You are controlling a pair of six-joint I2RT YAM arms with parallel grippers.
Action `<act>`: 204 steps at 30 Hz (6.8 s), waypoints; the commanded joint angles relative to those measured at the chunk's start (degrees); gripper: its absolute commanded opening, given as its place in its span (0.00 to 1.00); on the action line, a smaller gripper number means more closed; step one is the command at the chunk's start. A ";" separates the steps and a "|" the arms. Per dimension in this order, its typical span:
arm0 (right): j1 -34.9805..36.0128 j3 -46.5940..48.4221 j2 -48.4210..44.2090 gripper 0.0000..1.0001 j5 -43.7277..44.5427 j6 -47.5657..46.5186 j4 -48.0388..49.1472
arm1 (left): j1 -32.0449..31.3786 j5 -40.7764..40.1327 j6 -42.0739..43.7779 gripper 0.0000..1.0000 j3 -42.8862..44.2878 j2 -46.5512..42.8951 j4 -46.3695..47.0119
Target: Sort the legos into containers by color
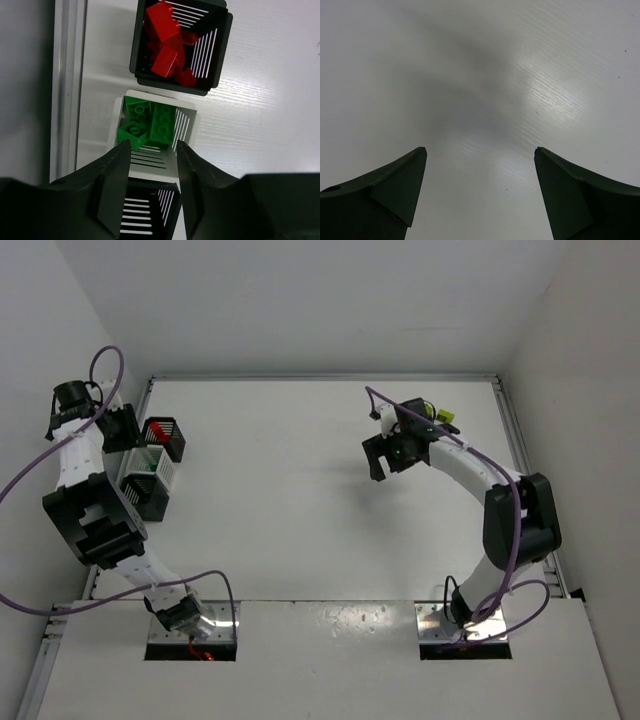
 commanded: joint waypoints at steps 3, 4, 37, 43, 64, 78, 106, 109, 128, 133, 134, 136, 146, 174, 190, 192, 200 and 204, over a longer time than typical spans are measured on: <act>-5.98 2.58 -0.29 0.88 -1.91 4.89 0.52 | 2.51 5.59 -0.81 0.47 -0.15 -4.88 3.15; -7.13 2.58 -0.29 0.88 -1.31 4.91 1.05 | 2.52 8.14 -0.81 0.47 -1.19 -6.63 4.11; -31.31 61.98 46.02 0.70 -17.47 -23.92 -12.03 | -14.79 31.81 -0.63 1.00 -8.32 -31.79 7.99; -31.31 61.99 48.57 0.80 -15.64 -24.54 -10.02 | -14.79 29.00 -1.16 1.00 -8.32 -30.73 7.47; -31.31 54.39 45.43 0.12 -19.75 -28.49 -8.79 | -15.32 24.87 -2.39 1.00 -10.78 -31.26 7.46; -20.17 15.78 -3.71 0.10 -45.58 -32.20 -20.21 | -23.65 39.28 -14.31 1.00 -27.20 -36.01 10.79; 17.98 16.72 -3.11 0.07 -32.60 -10.73 -3.33 | -41.50 39.28 -56.70 1.00 -38.29 -28.98 42.27; 19.83 18.31 -2.49 0.07 -31.89 -12.05 -4.03 | -41.51 39.28 -57.40 1.00 -38.91 -28.98 42.27; 25.64 20.16 -0.21 0.07 -20.29 -14.96 -3.25 | -41.51 39.81 -61.28 0.43 -44.27 -29.59 46.22; 25.64 19.02 -0.21 0.04 -17.92 -14.43 -1.06 | -41.51 39.81 -62.42 0.24 -46.99 -31.44 46.84; 25.64 19.02 -0.21 0.04 -17.30 -13.91 -1.05 | -41.51 39.81 -62.94 0.27 -46.99 -31.96 47.45; 26.17 19.02 -0.21 0.04 -16.77 -13.90 -0.36 | -41.51 40.86 -63.91 0.50 -48.39 -32.58 48.94; 26.69 20.07 0.41 0.04 -16.24 -13.37 -0.35 | -41.51 41.47 -64.53 0.61 -48.40 -32.05 49.56; 8.26 1.44 -14.62 0.75 -2.71 -9.34 -7.98 | -3.39 13.22 2.00 0.00 -3.24 -22.64 -19.17; -6.52 5.31 -6.97 0.75 -15.80 -5.38 -15.91 | 9.99 -8.10 11.67 0.00 -9.72 -21.86 -18.90; -7.14 5.92 -6.97 0.75 -15.80 -4.85 -15.91 | 9.99 -8.09 12.20 0.01 -10.51 -21.25 -16.98; -9.33 5.92 -5.92 0.75 -14.66 -4.85 -17.04 | 8.33 -4.93 11.06 0.03 -12.89 -18.17 -12.32; -10.04 5.92 -5.31 0.75 -13.52 -5.38 -17.05 | 7.71 -4.05 10.53 0.04 -12.89 -16.41 -9.86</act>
